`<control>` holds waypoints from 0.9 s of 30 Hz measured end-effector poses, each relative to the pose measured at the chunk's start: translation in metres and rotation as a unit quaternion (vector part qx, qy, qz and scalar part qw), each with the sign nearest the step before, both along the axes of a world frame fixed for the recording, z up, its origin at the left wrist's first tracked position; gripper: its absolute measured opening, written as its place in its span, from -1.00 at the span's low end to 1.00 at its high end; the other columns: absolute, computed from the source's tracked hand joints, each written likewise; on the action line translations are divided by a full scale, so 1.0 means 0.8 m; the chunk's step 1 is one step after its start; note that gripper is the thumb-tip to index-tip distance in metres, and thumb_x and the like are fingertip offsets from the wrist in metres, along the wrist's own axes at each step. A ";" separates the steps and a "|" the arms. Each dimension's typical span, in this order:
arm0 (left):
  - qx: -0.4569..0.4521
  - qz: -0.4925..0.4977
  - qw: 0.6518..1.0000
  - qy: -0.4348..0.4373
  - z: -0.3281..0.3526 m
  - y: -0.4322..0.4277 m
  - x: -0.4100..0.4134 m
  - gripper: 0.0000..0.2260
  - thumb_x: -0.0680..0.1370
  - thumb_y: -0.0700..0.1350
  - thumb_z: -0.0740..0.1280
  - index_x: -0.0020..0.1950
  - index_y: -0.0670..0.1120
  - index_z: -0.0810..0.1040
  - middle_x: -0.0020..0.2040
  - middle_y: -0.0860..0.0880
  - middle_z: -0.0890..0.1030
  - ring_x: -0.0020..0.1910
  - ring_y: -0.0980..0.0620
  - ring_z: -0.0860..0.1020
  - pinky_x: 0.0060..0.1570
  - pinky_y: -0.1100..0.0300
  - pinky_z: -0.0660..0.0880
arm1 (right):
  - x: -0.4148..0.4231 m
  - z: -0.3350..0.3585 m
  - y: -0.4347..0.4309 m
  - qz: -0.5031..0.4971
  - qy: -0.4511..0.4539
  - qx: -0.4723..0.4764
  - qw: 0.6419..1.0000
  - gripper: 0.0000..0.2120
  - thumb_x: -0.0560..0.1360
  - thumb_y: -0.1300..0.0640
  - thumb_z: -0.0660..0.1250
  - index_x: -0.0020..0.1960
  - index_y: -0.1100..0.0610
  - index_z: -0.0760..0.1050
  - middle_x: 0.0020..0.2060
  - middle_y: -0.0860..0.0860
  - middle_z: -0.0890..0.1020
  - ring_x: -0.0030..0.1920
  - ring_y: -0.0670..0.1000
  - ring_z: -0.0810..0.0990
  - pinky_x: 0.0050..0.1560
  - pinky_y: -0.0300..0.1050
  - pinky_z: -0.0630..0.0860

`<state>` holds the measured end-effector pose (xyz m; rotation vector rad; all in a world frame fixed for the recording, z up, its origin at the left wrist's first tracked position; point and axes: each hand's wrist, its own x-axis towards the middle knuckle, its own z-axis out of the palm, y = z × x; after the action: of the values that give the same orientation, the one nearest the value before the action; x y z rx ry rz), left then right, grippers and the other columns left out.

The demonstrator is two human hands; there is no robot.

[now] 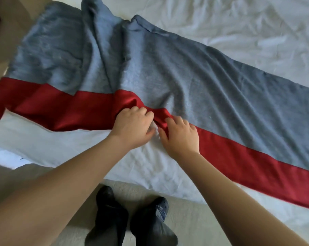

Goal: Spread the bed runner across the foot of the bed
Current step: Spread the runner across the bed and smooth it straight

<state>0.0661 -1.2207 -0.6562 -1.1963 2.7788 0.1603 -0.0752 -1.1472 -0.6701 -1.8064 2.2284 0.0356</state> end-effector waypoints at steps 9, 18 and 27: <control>-0.044 -0.085 0.992 -0.083 -0.043 -0.024 0.096 -0.66 0.03 -0.37 0.46 -0.31 -0.09 0.49 -0.41 -0.04 0.48 -0.47 -0.08 0.49 -0.48 0.21 0.22 | 0.062 -0.034 0.012 -0.031 -0.001 0.068 0.997 -0.89 0.48 0.17 0.25 -0.01 0.09 0.50 -0.10 0.02 0.56 -0.07 0.12 0.56 -0.26 -0.10 0.37; -0.055 -0.175 0.982 -0.041 -0.048 -0.026 0.148 -0.84 0.14 -0.31 0.26 -0.36 -0.09 0.48 -0.46 -0.06 0.47 -0.51 -0.09 0.49 -0.50 0.20 0.30 | 0.104 -0.031 0.043 -0.029 -0.024 0.088 0.995 -0.89 0.48 0.18 0.25 0.00 0.08 0.45 -0.11 -0.02 0.55 -0.05 0.06 0.54 -0.30 -0.12 0.34; -0.006 -0.146 0.987 -0.062 -0.049 -0.012 0.152 -0.59 -0.14 -0.38 0.47 -0.41 -0.09 0.48 -0.50 -0.03 0.47 -0.57 -0.08 0.48 -0.55 0.27 0.22 | 0.114 -0.034 0.054 -0.032 -0.050 0.085 0.995 -0.80 0.45 0.30 0.23 0.01 0.08 0.47 -0.11 -0.03 0.56 -0.04 0.05 0.52 -0.32 -0.11 0.37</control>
<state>0.1878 -1.2302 -0.6955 -0.7585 2.8051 0.0395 0.0160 -1.1043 -0.6975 -1.6116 2.1425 0.1177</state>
